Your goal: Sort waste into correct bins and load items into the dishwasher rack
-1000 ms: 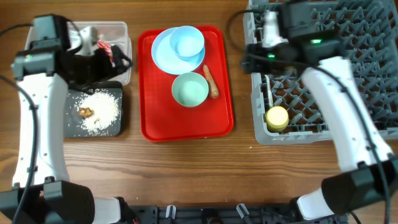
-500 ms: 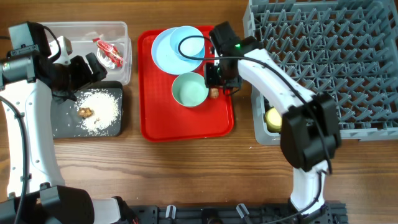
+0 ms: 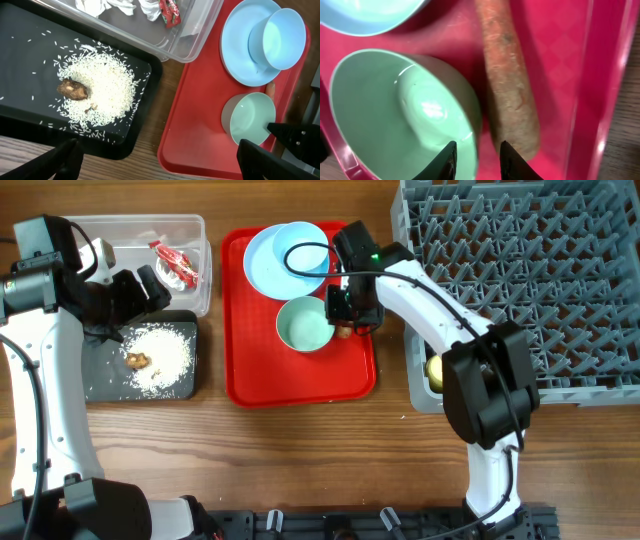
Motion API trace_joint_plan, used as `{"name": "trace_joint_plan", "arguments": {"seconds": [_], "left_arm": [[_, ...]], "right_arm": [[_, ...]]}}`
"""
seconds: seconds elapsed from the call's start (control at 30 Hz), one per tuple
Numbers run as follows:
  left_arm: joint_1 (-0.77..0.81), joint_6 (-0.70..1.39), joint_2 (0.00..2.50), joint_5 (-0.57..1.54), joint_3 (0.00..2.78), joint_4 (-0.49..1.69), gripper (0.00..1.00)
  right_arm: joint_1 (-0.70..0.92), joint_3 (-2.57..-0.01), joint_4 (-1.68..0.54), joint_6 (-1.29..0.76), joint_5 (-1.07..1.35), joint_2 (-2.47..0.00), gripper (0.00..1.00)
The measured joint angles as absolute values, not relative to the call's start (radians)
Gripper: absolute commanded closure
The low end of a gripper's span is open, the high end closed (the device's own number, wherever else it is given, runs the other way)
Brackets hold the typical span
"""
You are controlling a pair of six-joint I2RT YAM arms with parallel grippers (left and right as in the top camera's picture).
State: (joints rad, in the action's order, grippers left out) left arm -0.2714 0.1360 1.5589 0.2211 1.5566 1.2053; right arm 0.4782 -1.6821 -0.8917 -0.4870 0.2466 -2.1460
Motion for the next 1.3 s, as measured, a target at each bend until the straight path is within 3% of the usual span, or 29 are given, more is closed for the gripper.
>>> {"name": "trace_joint_plan", "arguments": {"seconds": [0.6, 0.8, 1.3], "left_arm": [[-0.271, 0.136, 1.559, 0.221, 1.557, 1.205, 0.00], [-0.271, 0.136, 1.559, 0.221, 1.557, 1.205, 0.00], [-0.271, 0.136, 1.559, 0.221, 1.557, 1.205, 0.00]], "right_arm": [[0.559, -1.674, -0.881, -0.520, 0.201, -2.146, 0.82], [0.559, -1.674, -0.880, -0.524, 0.221, -2.175, 0.95], [0.553, -1.670, -0.891, -0.509, 0.235, -2.144, 0.96]]}}
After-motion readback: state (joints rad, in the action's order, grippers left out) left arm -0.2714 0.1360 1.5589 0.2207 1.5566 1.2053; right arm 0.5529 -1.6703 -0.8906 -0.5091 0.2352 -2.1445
